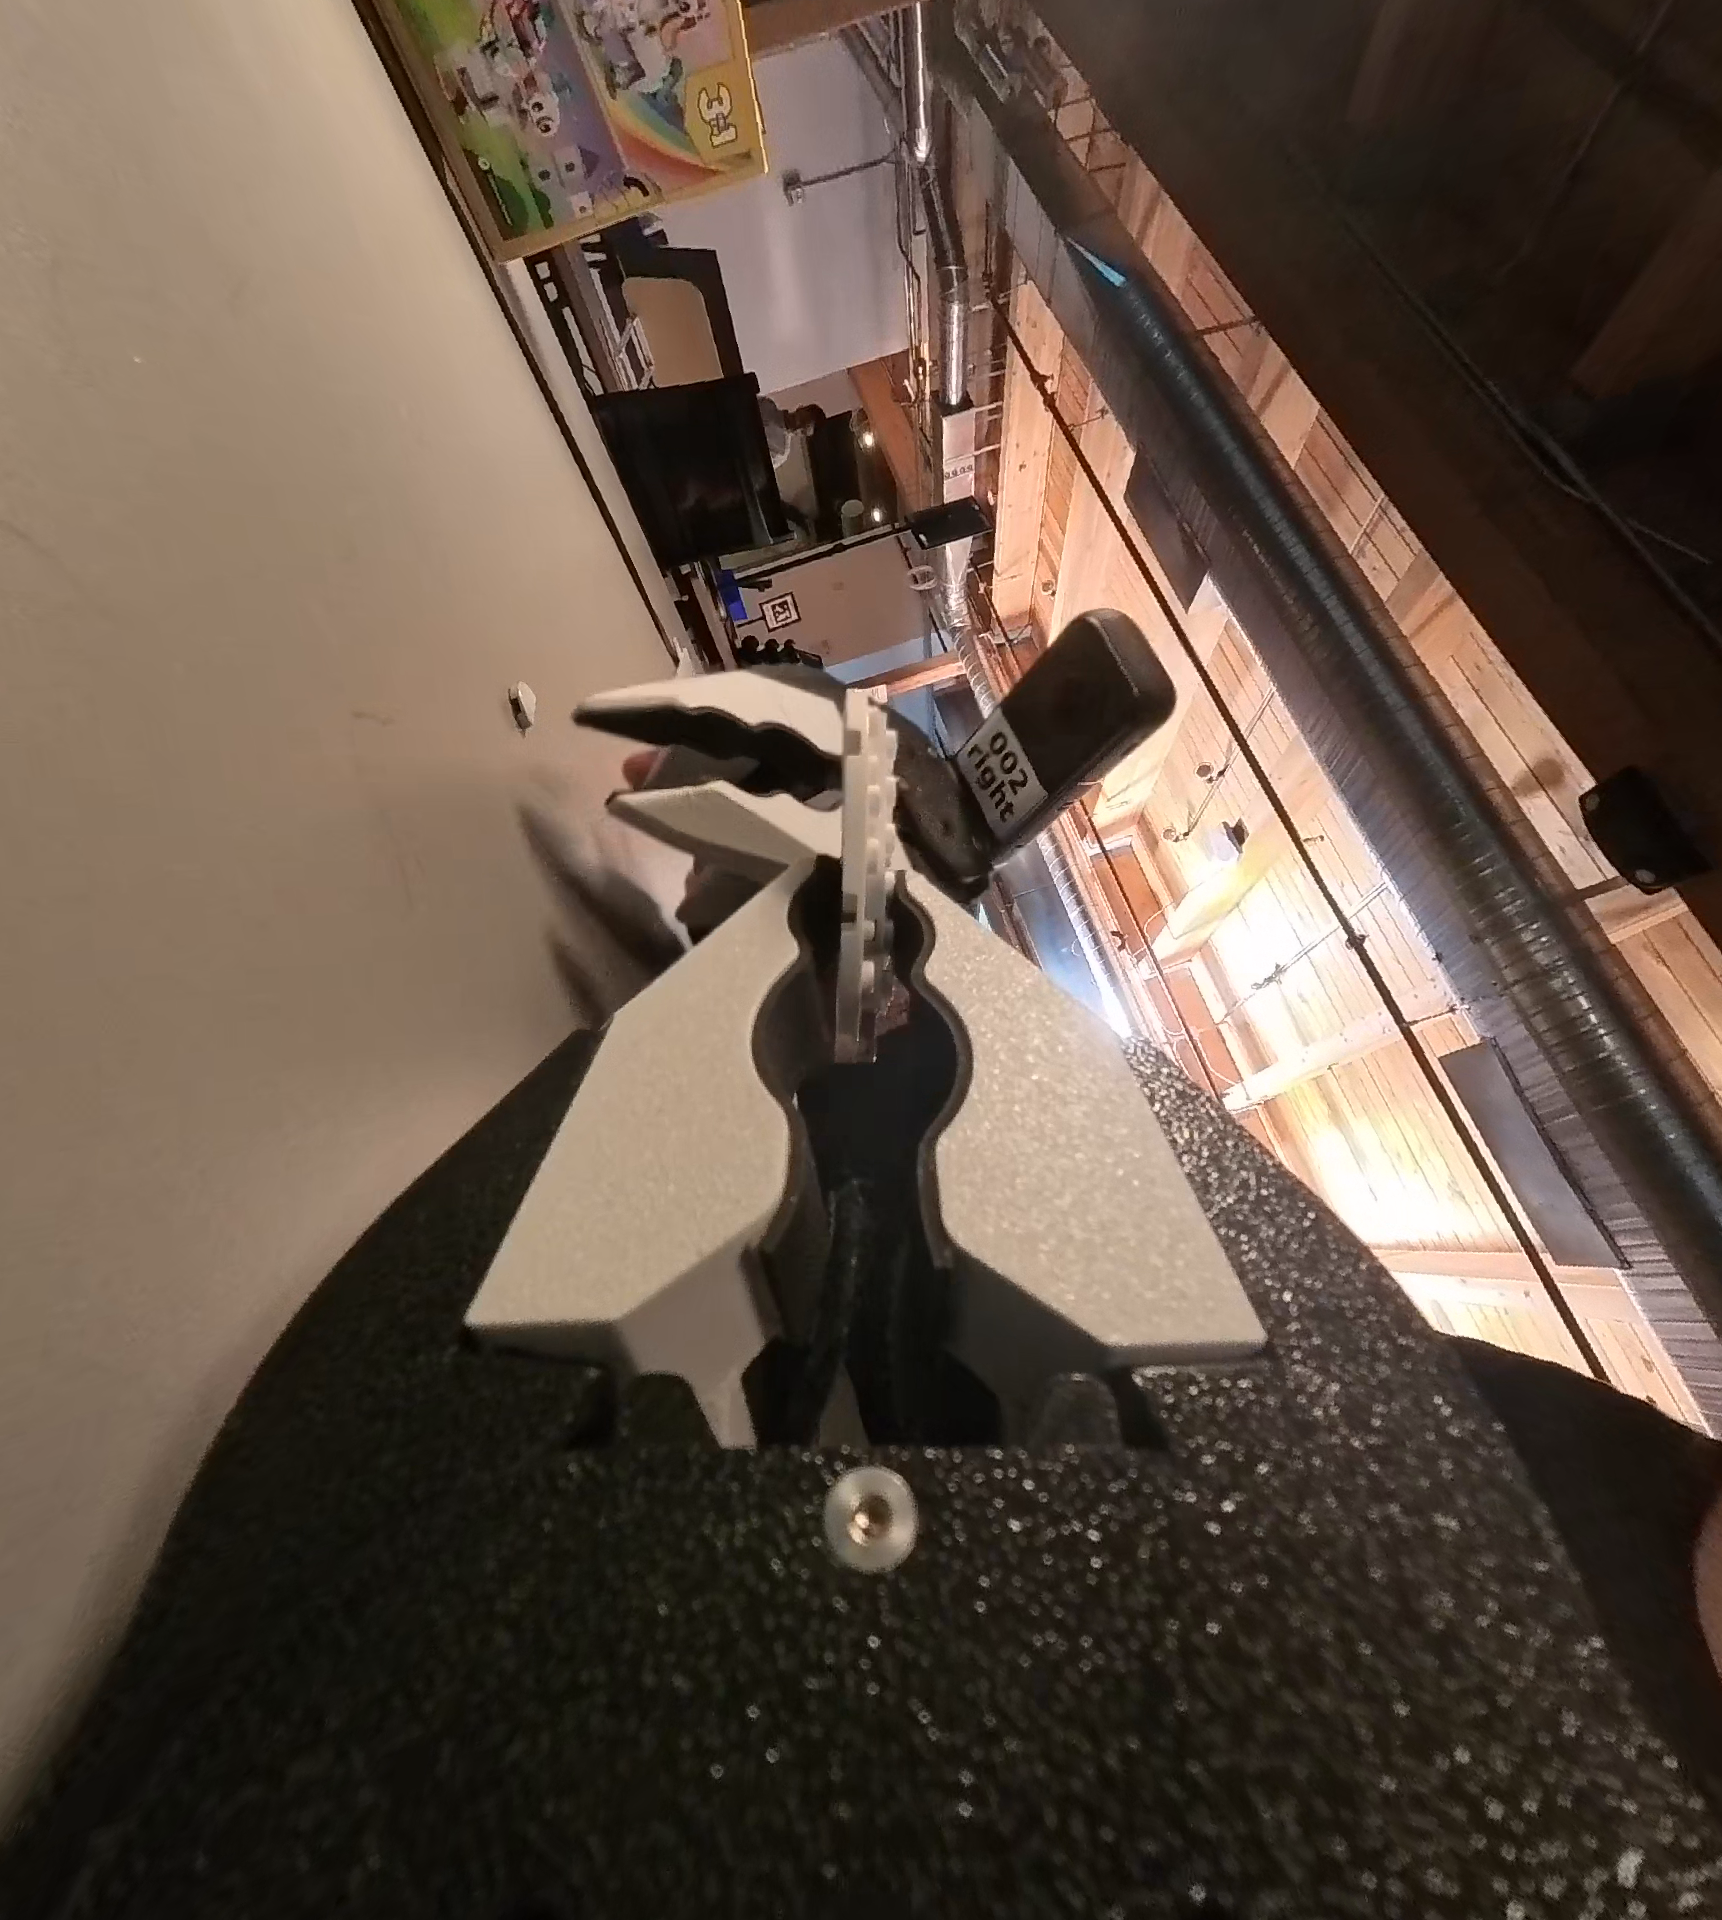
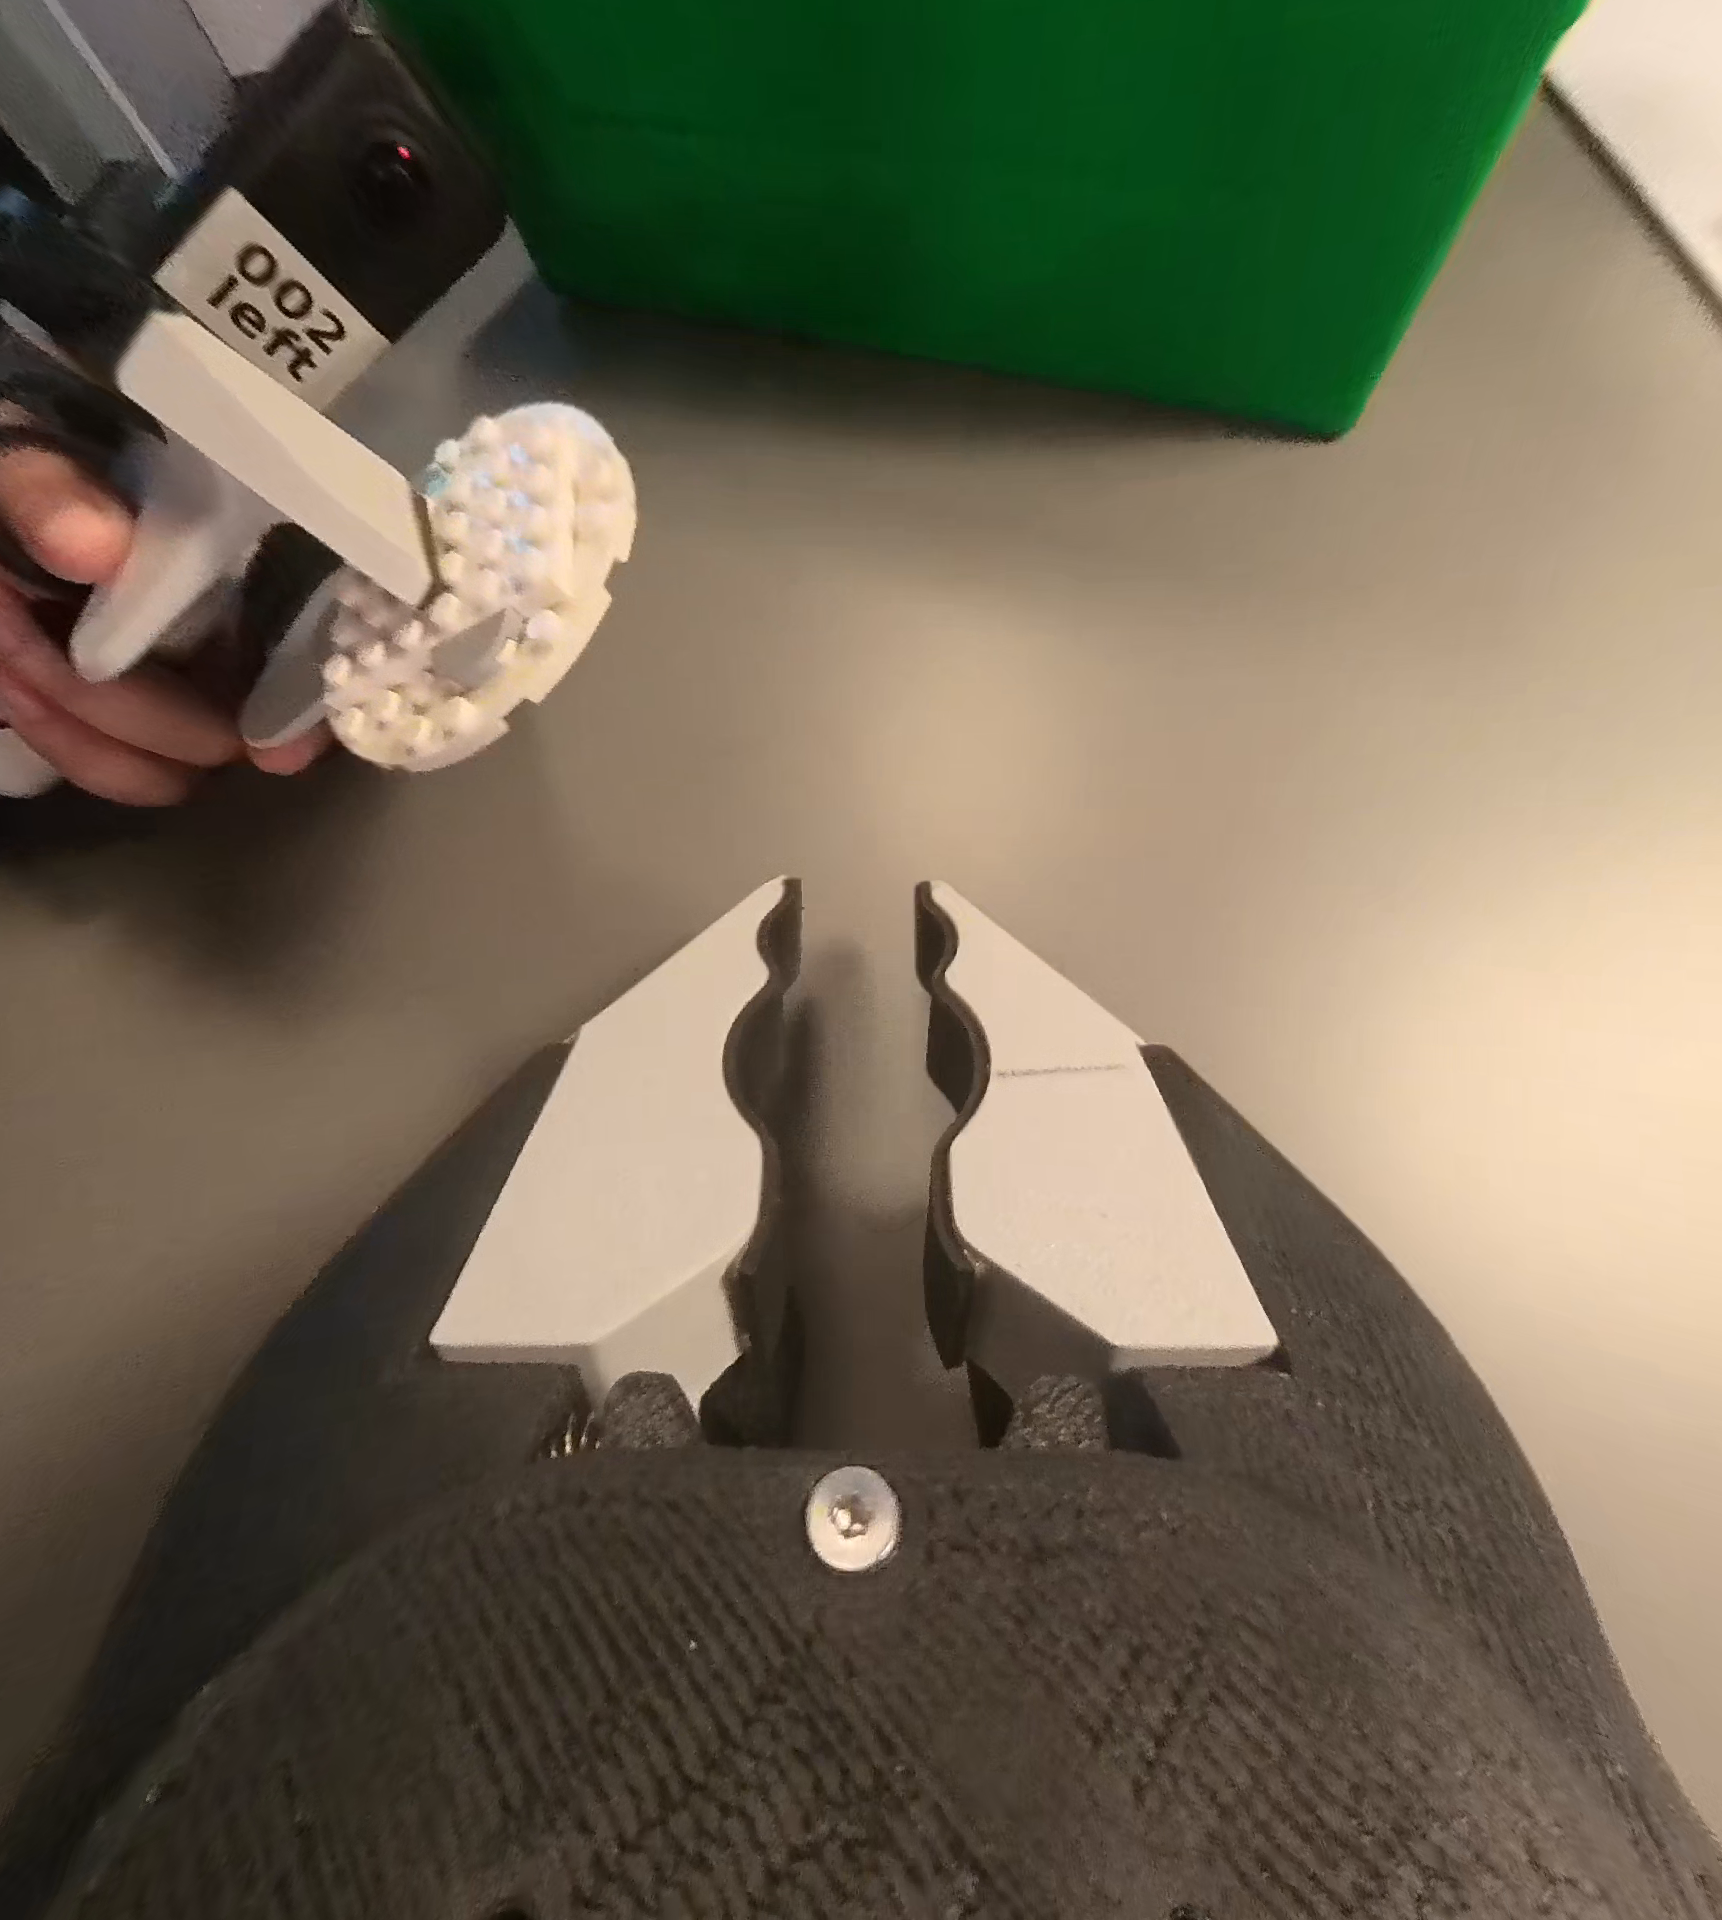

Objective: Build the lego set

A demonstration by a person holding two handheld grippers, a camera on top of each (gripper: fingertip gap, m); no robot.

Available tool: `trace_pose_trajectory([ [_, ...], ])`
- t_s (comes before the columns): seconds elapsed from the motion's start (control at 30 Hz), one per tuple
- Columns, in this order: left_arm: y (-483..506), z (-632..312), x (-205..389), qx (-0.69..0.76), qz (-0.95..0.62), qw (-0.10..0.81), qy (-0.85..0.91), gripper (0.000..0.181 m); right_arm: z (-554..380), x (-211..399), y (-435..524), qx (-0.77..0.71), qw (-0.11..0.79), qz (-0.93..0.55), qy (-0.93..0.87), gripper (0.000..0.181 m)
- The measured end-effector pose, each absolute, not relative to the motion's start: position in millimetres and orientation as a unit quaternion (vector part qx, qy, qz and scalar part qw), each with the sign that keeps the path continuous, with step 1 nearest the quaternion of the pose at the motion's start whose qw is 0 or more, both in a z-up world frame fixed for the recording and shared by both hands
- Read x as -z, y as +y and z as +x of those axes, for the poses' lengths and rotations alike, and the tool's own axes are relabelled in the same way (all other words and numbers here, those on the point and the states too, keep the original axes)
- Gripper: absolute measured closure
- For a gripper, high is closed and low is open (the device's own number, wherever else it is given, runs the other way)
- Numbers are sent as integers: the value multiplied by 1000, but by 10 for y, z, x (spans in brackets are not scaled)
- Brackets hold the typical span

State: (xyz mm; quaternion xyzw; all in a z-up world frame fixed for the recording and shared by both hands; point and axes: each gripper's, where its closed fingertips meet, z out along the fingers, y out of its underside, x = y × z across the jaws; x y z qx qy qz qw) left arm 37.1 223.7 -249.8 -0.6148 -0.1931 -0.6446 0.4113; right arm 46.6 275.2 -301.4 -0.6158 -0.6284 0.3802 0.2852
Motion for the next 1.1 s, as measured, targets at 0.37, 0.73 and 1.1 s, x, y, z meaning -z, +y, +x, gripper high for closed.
trace_pose_trajectory([
  [0.37, 2246, 372, 2514, 642, -618, 409, -196, 175, 578, 3081, 3012, -358, 290, -513, -724, 152],
  [0.73, 2255, 357, 2515, 642, -617, 409, -201, 175, 576, 3197, 3040, -349, 246, -475, -769, 163],
  [1.1, 2254, 350, 2511, 641, -616, 411, -201, 175, 665, 3204, 3033, -346, 246, -483, -765, 170],
])
